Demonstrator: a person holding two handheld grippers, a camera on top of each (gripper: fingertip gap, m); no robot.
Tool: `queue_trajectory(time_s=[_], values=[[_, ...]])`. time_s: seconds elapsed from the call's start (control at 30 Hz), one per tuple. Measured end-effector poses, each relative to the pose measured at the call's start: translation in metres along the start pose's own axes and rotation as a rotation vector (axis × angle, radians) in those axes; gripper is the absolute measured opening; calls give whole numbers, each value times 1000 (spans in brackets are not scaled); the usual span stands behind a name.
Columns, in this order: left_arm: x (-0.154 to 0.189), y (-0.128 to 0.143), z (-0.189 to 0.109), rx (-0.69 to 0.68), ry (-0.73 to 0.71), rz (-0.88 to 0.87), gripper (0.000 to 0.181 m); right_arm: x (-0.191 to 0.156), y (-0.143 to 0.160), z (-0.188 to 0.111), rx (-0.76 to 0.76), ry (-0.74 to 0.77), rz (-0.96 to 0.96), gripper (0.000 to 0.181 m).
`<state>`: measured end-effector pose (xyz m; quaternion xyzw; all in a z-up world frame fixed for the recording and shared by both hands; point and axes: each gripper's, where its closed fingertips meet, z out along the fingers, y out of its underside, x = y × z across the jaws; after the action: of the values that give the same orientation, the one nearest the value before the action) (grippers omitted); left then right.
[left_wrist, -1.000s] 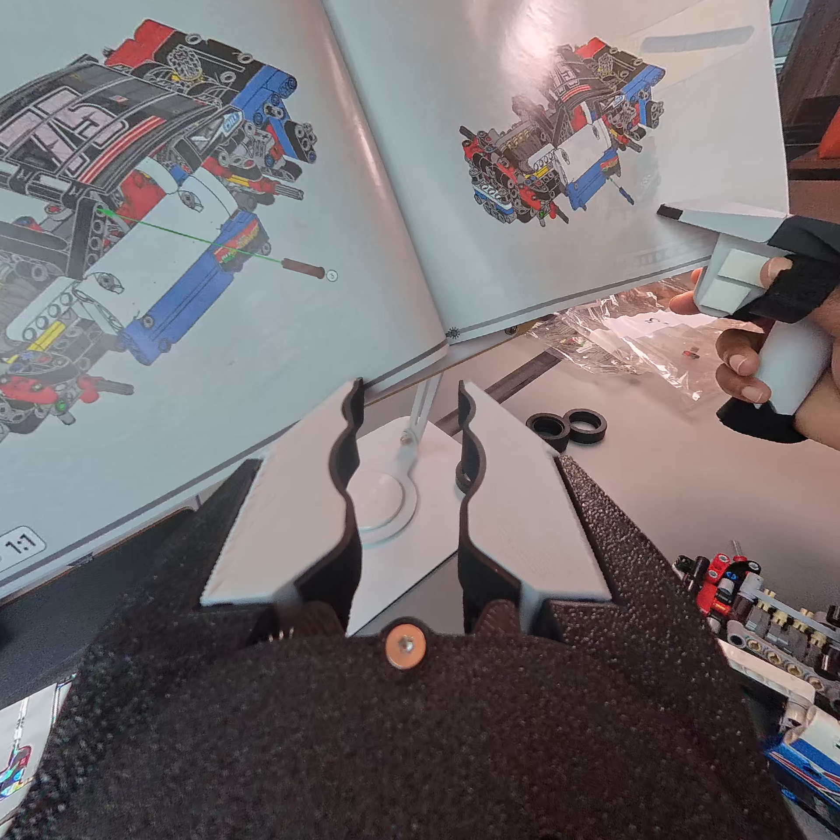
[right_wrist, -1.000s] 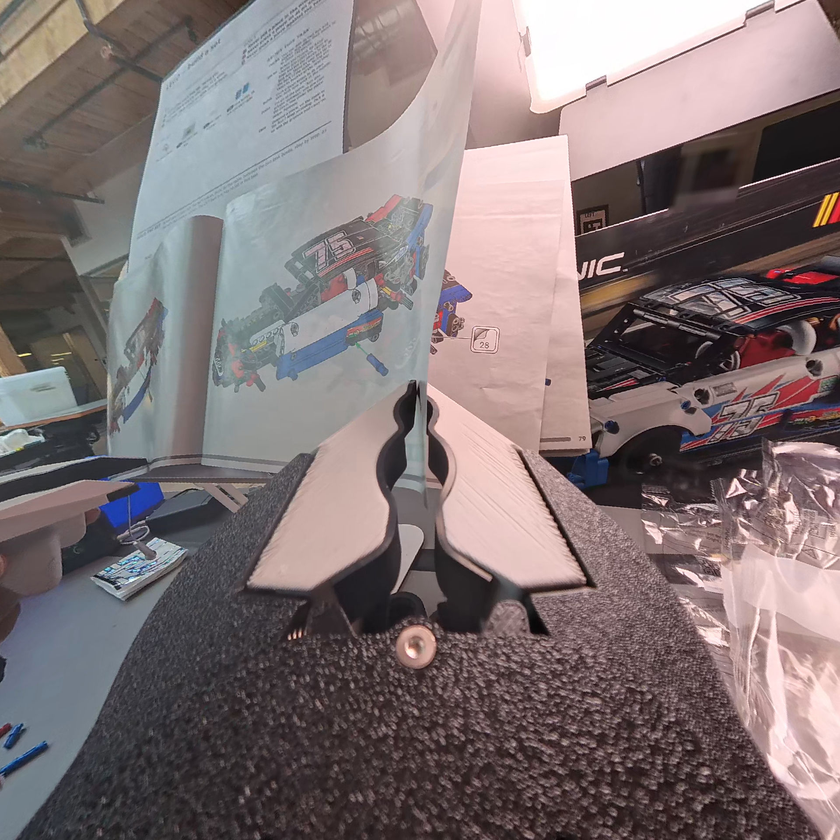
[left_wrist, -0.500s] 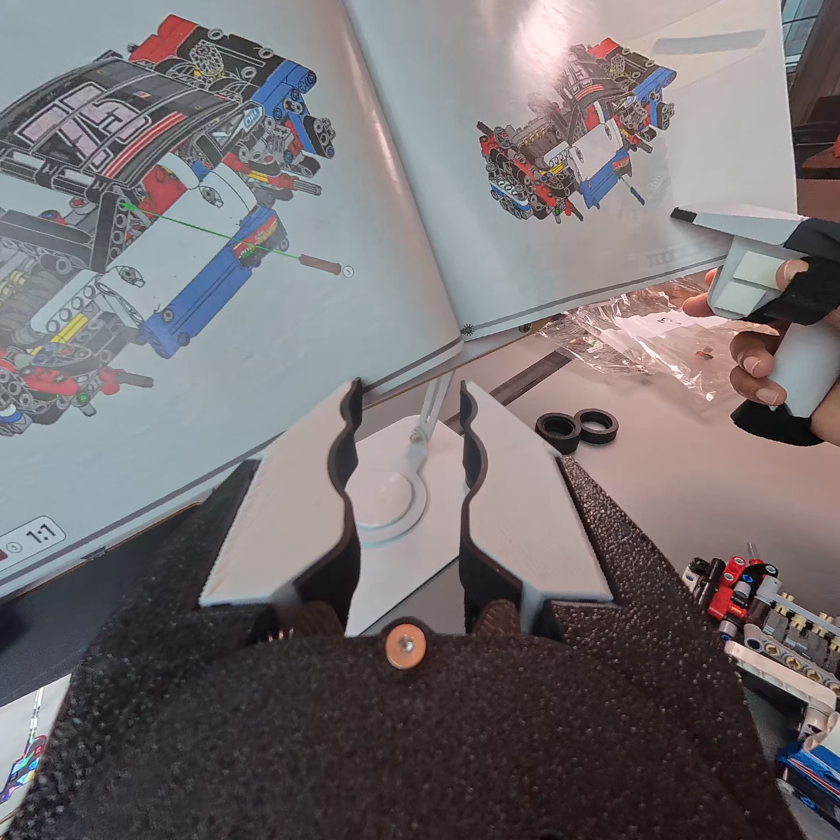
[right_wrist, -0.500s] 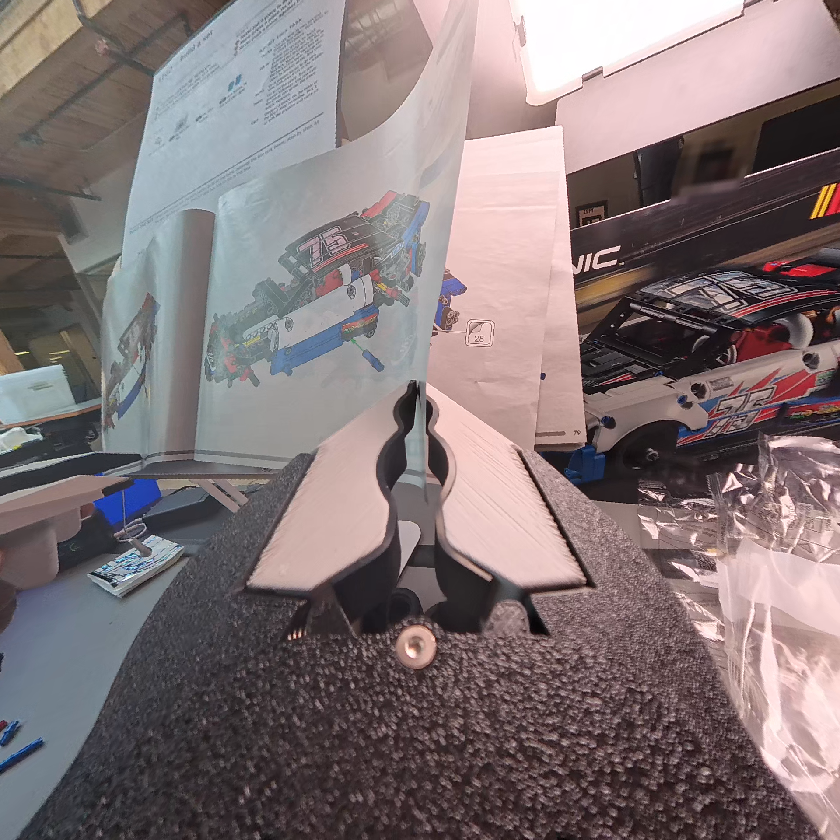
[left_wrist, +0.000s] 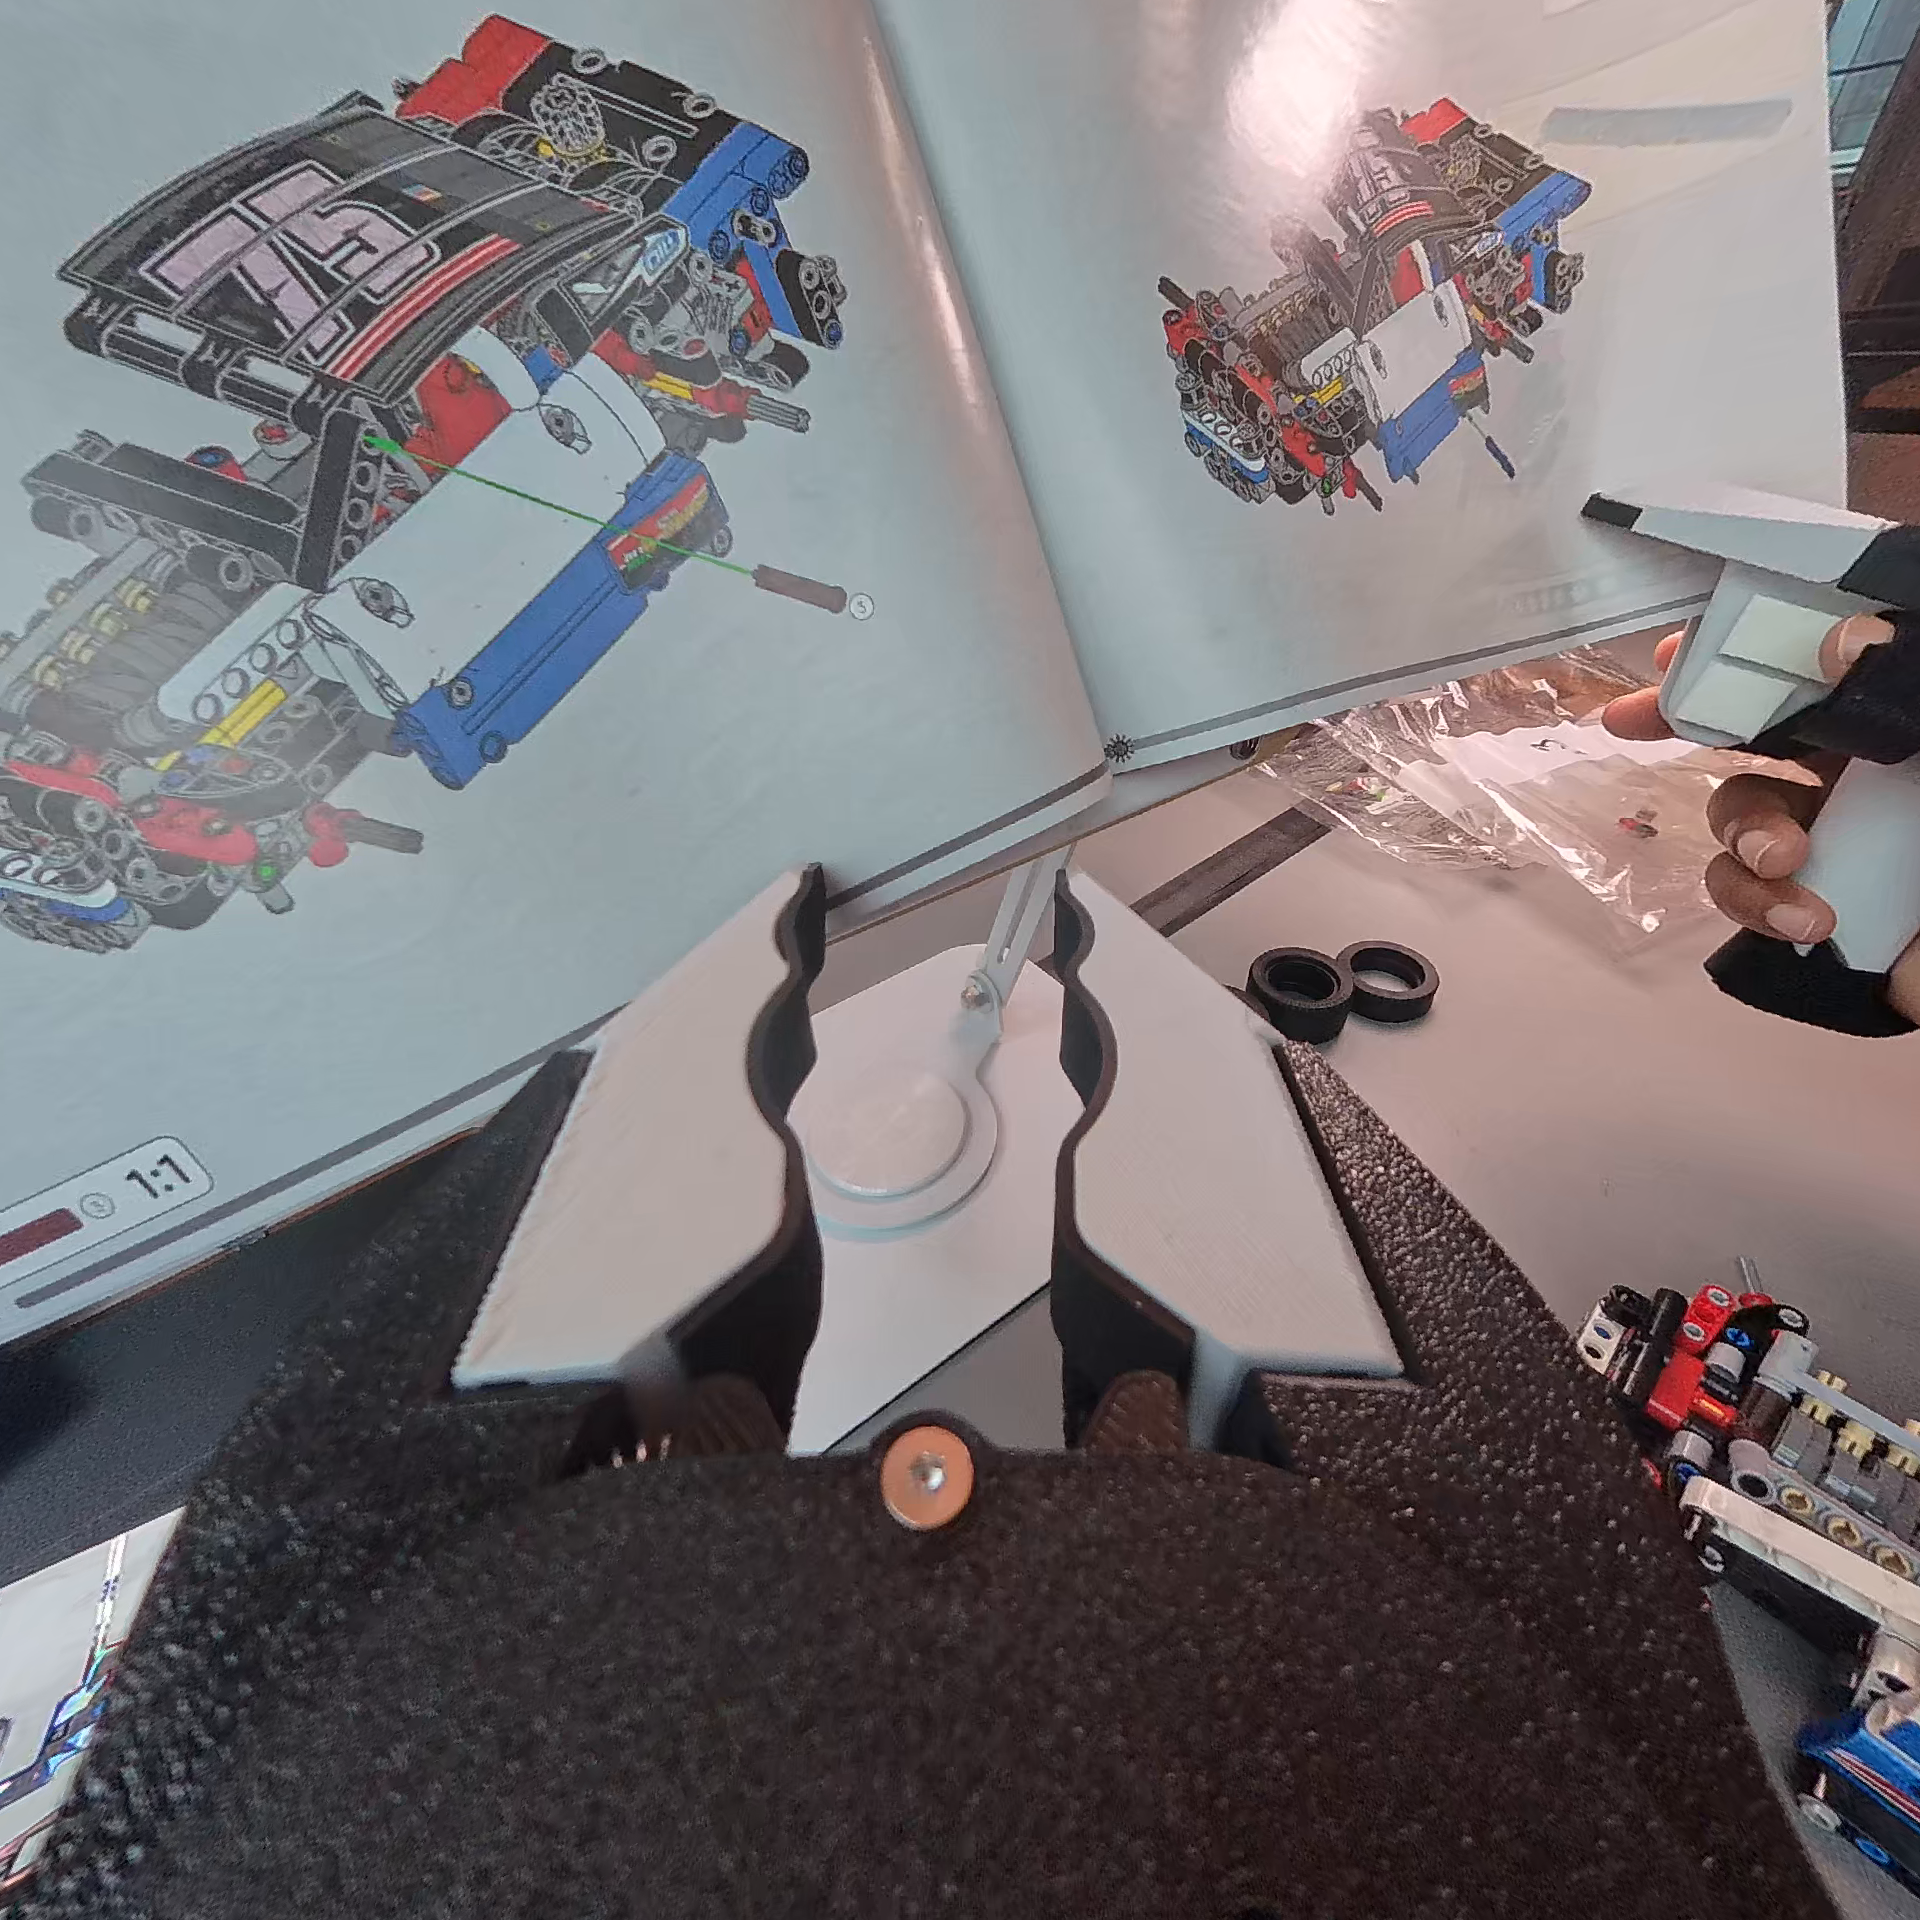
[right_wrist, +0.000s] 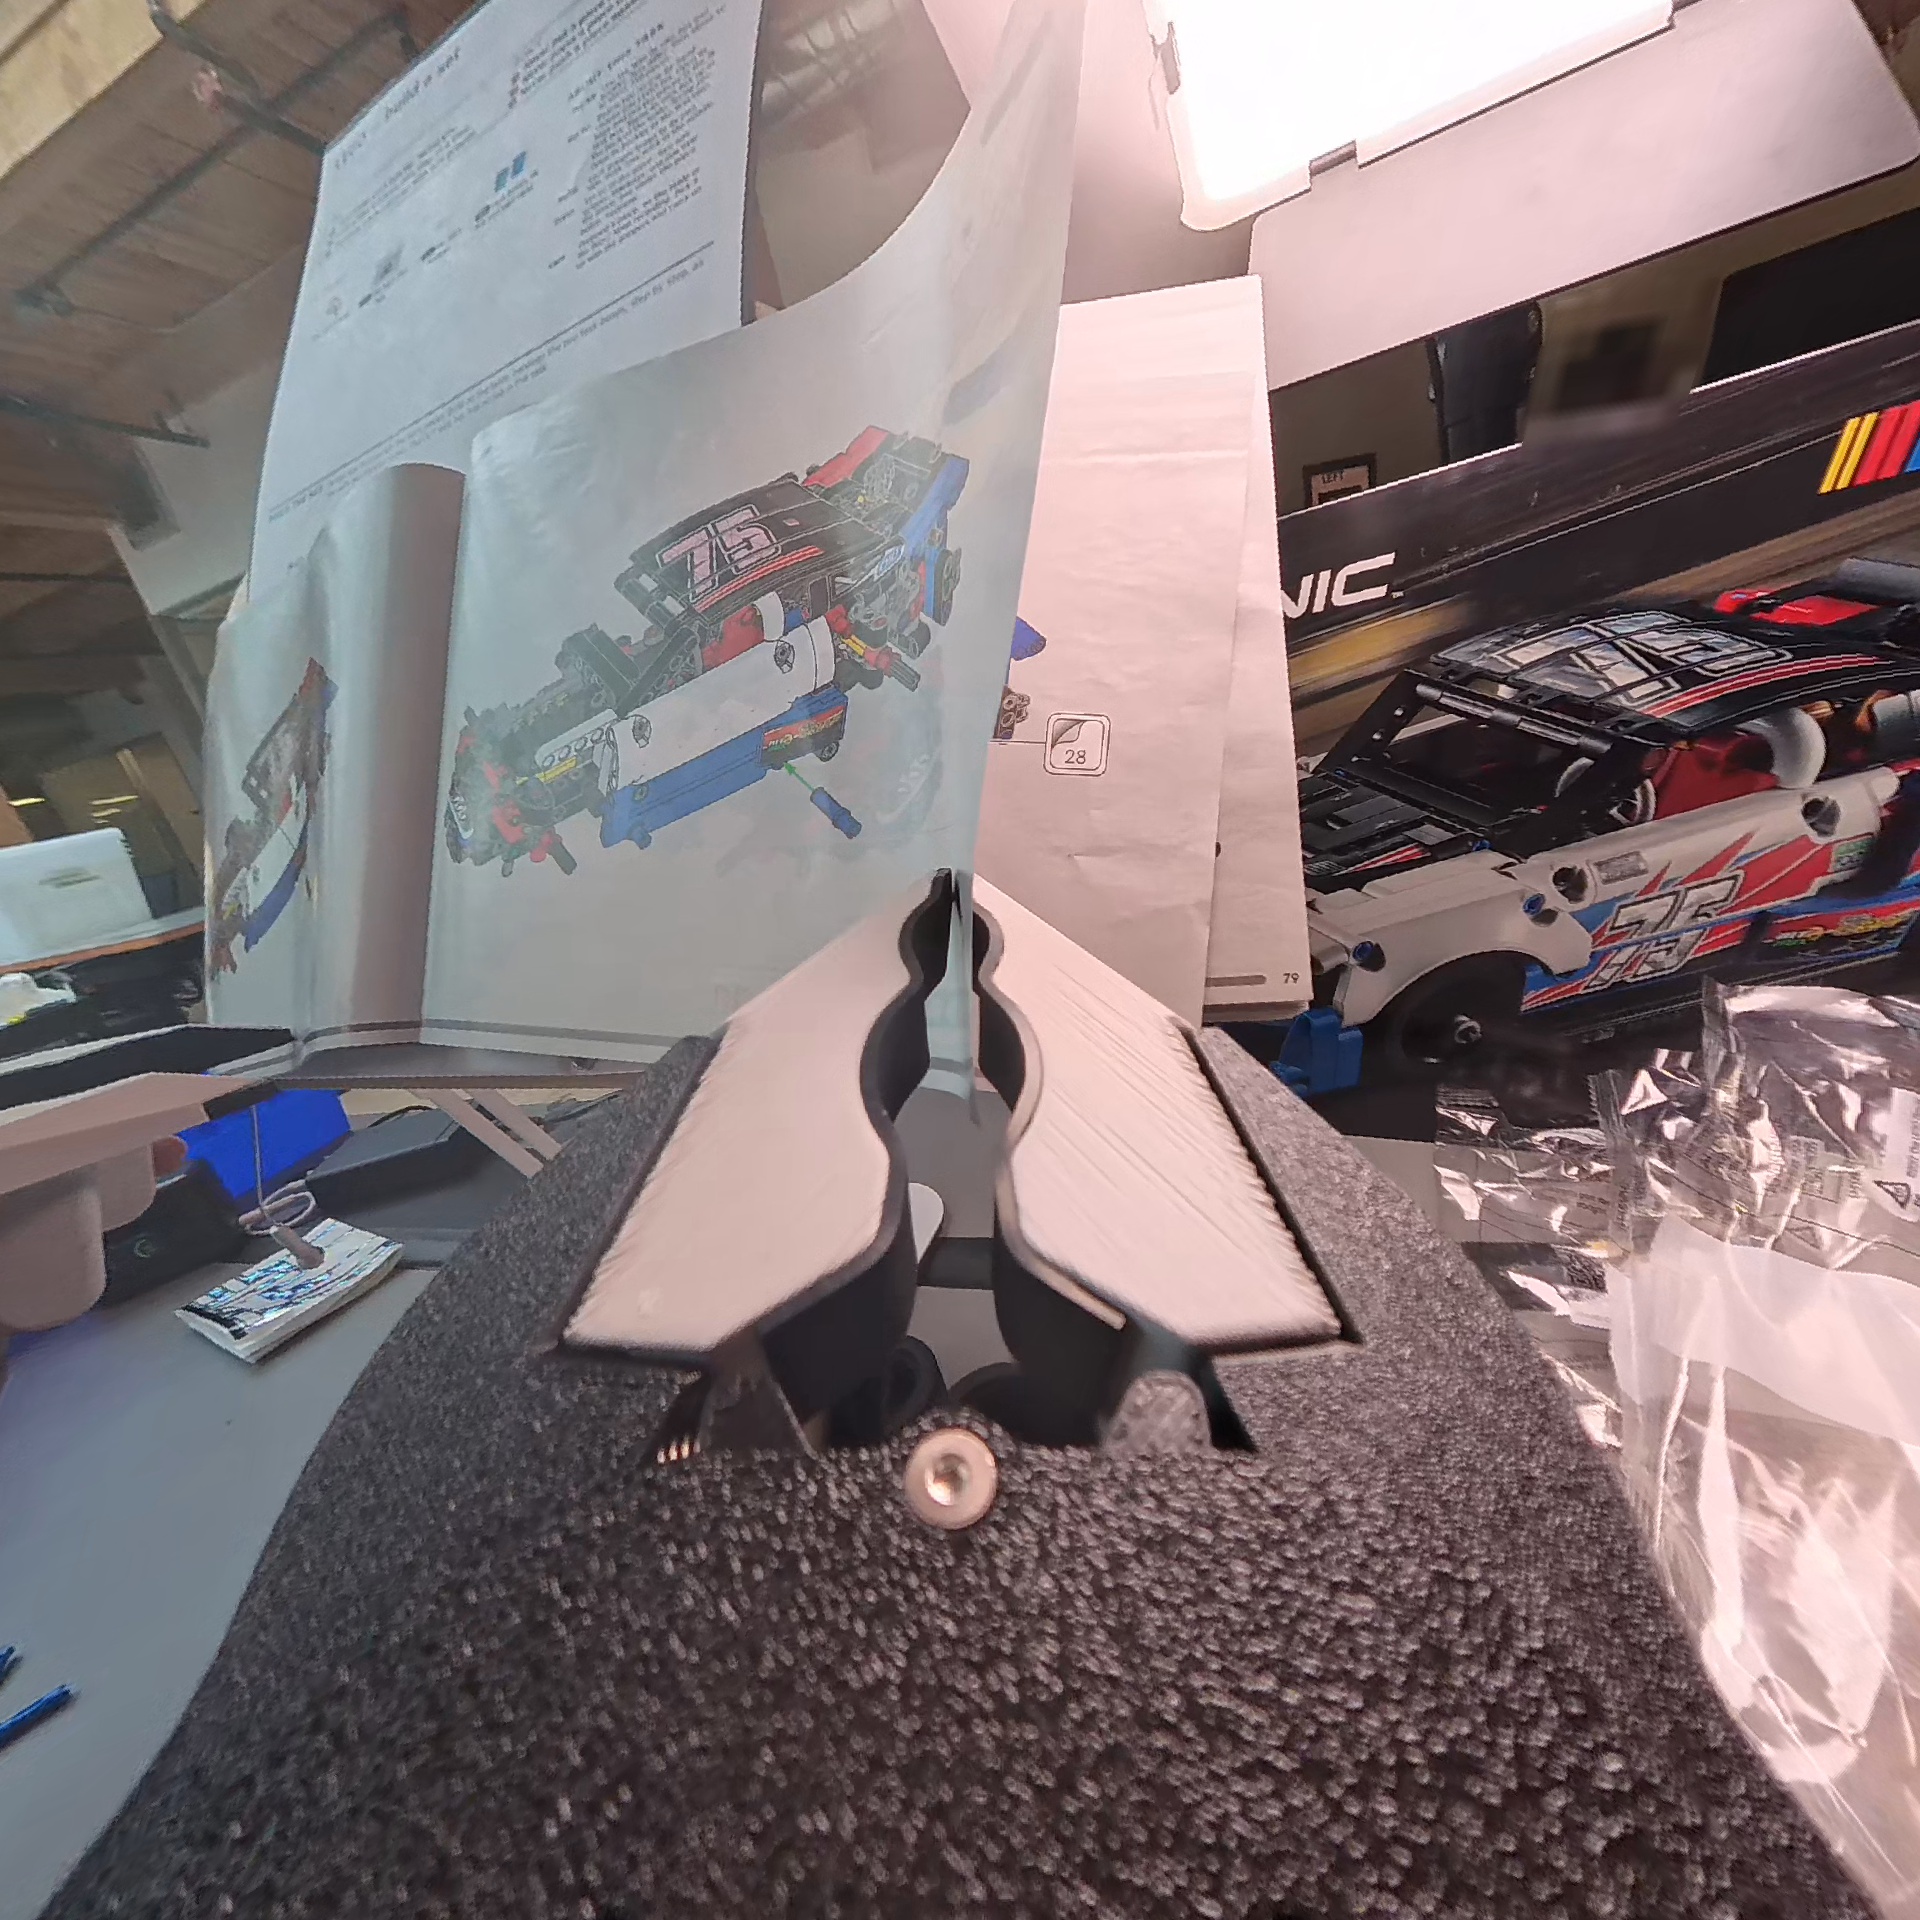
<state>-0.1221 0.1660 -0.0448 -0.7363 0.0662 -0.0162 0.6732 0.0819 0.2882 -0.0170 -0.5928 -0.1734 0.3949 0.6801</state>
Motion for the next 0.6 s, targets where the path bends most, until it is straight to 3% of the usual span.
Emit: queue_trajectory(time_s=[0.6], values=[[-11, 0, -2, 9, -23, -13, 44, 8, 8, -1, -17, 23, -8, 1]])
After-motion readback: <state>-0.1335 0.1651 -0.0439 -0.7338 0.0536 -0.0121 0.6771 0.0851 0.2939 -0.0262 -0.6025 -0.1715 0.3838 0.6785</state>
